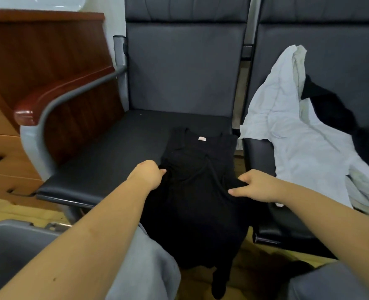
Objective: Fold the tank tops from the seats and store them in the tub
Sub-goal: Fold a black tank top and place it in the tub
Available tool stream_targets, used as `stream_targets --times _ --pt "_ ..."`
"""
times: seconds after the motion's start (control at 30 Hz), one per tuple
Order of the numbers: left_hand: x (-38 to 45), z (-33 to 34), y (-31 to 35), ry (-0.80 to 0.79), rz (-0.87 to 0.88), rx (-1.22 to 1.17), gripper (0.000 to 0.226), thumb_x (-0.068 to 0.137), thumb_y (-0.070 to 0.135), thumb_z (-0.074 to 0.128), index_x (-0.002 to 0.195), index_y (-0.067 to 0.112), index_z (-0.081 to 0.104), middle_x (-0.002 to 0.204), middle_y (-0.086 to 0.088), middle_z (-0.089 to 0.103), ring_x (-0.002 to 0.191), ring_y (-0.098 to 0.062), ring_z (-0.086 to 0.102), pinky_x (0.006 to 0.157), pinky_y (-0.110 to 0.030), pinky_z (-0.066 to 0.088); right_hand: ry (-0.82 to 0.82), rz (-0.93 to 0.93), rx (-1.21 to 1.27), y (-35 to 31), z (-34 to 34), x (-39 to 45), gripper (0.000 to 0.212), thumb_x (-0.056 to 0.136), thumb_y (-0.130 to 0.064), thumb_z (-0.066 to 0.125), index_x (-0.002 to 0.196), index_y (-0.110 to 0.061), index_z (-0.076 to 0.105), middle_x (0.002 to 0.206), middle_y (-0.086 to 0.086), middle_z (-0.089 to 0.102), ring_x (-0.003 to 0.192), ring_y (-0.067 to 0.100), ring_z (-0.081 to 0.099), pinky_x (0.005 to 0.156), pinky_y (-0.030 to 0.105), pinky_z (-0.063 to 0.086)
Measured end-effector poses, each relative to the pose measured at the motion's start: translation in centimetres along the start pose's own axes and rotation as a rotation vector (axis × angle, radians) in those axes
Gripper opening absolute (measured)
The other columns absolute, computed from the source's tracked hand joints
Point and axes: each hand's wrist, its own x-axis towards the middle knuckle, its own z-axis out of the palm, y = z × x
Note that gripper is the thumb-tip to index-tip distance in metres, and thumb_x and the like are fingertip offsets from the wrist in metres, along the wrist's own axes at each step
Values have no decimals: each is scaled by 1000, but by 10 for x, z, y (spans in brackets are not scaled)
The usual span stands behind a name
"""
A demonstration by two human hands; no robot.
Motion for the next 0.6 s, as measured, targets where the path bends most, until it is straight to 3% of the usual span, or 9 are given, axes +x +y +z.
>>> stream_targets --times 0.1,0.17,0.23,0.33,0.43,0.53,0.6 --pt "-12 3 3 -13 49 -21 42 102 35 44 120 -1 57 116 -17 61 107 -32 58 82 -33 44 37 -86 127 10 7 -26 39 87 -28 69 60 -7 50 57 -7 52 55 5 51 56 14 37" --pt "-16 2 1 3 41 -51 42 102 36 43 113 -1 59 107 -15 62 102 -32 58 77 -33 42 142 -146 222 7 6 -35 40 88 -28 67 70 5 55 66 3 56 61 9 54 61 21 40" --pt "-19 0 -2 48 15 -107 44 101 40 43 112 0 60 110 -17 62 103 -33 58 77 -34 41 236 -162 298 -1 1 -38 38 90 -30 64 80 6 62 73 6 64 64 10 58 62 21 43" --pt "-19 -5 -9 141 -35 -142 47 101 41 41 116 0 59 118 -20 60 110 -36 54 83 -35 39 162 -70 282 -2 -12 -42 31 89 -36 64 79 -7 69 78 0 70 68 6 65 63 15 48" --pt "-13 -18 -30 206 -128 -129 53 101 43 41 124 -1 57 128 -22 56 119 -37 51 91 -35 39 48 83 47 16 -24 -42 38 86 -42 67 74 -6 66 82 6 68 75 18 62 70 28 45" --pt "-9 -30 -60 255 -276 -146 56 102 41 39 128 -7 53 132 -26 53 122 -40 49 98 -41 38 97 157 24 28 -40 -44 43 85 -46 66 77 -4 65 87 9 64 77 18 57 66 26 40" --pt "-8 -33 -73 261 -389 -186 52 104 30 36 142 -6 38 133 -27 51 121 -40 50 97 -41 40 96 192 69 33 -46 -46 42 84 -49 66 81 -8 62 96 3 60 88 18 56 73 27 40"
